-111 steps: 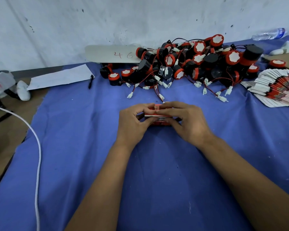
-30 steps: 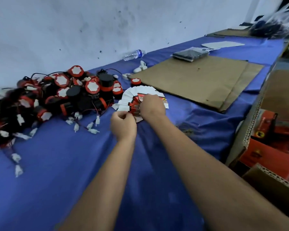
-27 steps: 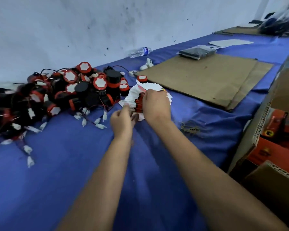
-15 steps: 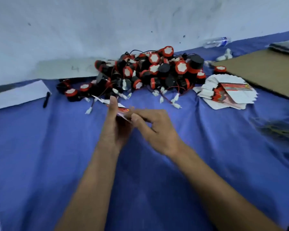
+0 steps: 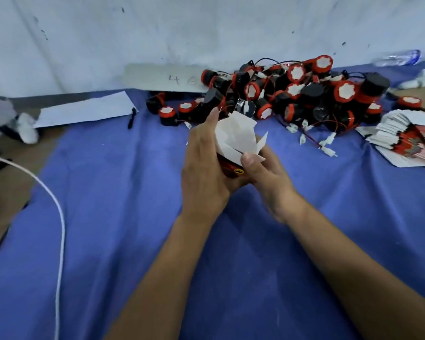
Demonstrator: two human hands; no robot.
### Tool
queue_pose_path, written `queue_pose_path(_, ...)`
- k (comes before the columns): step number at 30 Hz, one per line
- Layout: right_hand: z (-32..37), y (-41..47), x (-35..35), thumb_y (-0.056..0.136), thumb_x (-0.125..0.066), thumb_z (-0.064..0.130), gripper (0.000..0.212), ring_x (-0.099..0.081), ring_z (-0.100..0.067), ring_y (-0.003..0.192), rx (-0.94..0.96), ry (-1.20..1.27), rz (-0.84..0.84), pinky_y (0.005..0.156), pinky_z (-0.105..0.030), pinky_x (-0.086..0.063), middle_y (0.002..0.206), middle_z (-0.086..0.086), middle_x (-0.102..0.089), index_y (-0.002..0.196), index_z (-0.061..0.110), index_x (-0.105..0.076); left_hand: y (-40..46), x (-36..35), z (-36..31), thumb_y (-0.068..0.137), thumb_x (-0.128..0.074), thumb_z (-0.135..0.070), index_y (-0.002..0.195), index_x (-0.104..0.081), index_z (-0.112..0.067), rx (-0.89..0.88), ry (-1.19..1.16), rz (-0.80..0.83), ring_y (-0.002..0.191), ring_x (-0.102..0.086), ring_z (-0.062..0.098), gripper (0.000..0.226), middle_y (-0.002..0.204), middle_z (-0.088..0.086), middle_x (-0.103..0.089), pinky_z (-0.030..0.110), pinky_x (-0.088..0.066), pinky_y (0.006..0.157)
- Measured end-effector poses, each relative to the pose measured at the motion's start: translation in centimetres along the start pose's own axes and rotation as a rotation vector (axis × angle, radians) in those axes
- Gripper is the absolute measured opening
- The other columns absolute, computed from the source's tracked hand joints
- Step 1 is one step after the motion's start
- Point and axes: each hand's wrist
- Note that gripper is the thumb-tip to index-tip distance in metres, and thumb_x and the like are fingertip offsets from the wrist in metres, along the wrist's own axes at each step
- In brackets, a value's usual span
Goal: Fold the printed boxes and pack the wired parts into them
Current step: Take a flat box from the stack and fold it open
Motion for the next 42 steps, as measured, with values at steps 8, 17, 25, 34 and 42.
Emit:
queue_pose_path(8, 1.1, 0.1, -0.4, 0.101, -0.061, 0.021, 0.033, -0.068, -0.035, 0.113, -0.088, 0.131, -0.218, 0.091, -0.044, -0.056, 0.118, -0.016, -0.071, 0.13, 0.006, -0.06, -0.1, -0.6, -0.2, 0.075, -0.091, -0.041, 0.154, -0.025, -0.019, -0.26, 0.062, -0.001, 0.135, -0.045, 0.018, 0.105, 0.146, 0.0, -0.041, 0.032, -0.045, 0.108)
queue_pose_path(17, 1.4, -0.2, -0.8, 0.09, -0.065, 0.021, 0.043, -0.068, -0.033, 0.113, -0.177, 0.244, -0.326, 0.096, -0.047, -0.055, 0.128, -0.017, -0.067, 0.132, 0.014, -0.06, -0.2, -0.1, -1.2, 0.099, -0.059, -0.032, 0.143, -0.046, 0.0, -0.03, -0.201, -0.057, 0.122, -0.057, 0.03, 0.056, 0.132, 0.01, -0.056, 0.05, -0.05, 0.098)
queue_pose_path(25, 1.9, -0.3, -0.3, 0.105, -0.037, 0.02, 0.036, -0.067, -0.027, 0.103, -0.089, 0.248, -0.254, 0.086, -0.04, -0.052, 0.113, -0.009, -0.072, 0.113, 0.016, -0.072, -0.3, -0.2, -1.4, 0.094, -0.049, -0.006, 0.126, -0.054, -0.006, -0.011, -0.209, -0.12, 0.109, -0.058, 0.028, 0.033, 0.12, 0.006, -0.058, 0.047, -0.051, 0.09)
queue_pose_path(34, 1.4, -0.4, -0.5, 0.105, -0.03, 0.016, 0.044, -0.061, -0.013, 0.123, -0.055, 0.109, 0.019, 0.103, -0.034, -0.048, 0.133, 0.0, -0.067, 0.142, 0.011, -0.054, 0.2, 0.0, 0.1, 0.092, -0.038, 0.005, 0.112, -0.056, -0.006, 0.015, -0.09, -0.218, 0.106, -0.055, 0.019, 0.029, 0.114, 0.008, -0.056, 0.027, -0.046, 0.091)
queue_pose_path(42, 0.3, -0.1, -0.8, 0.104, -0.053, 0.007, 0.035, -0.068, -0.019, 0.114, 0.039, -0.033, -0.131, 0.097, -0.039, -0.057, 0.123, 0.0, -0.072, 0.13, 0.028, -0.062, -0.1, -0.2, -0.4, 0.086, -0.041, 0.005, 0.093, -0.066, 0.003, -0.071, -0.104, -0.129, 0.106, -0.06, 0.019, 0.025, 0.115, 0.015, -0.062, 0.015, -0.042, 0.089)
Point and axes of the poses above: each hand's wrist, its own y-axis towards the middle knuckle, its own x-axis out of the back of the hand, z = x × y
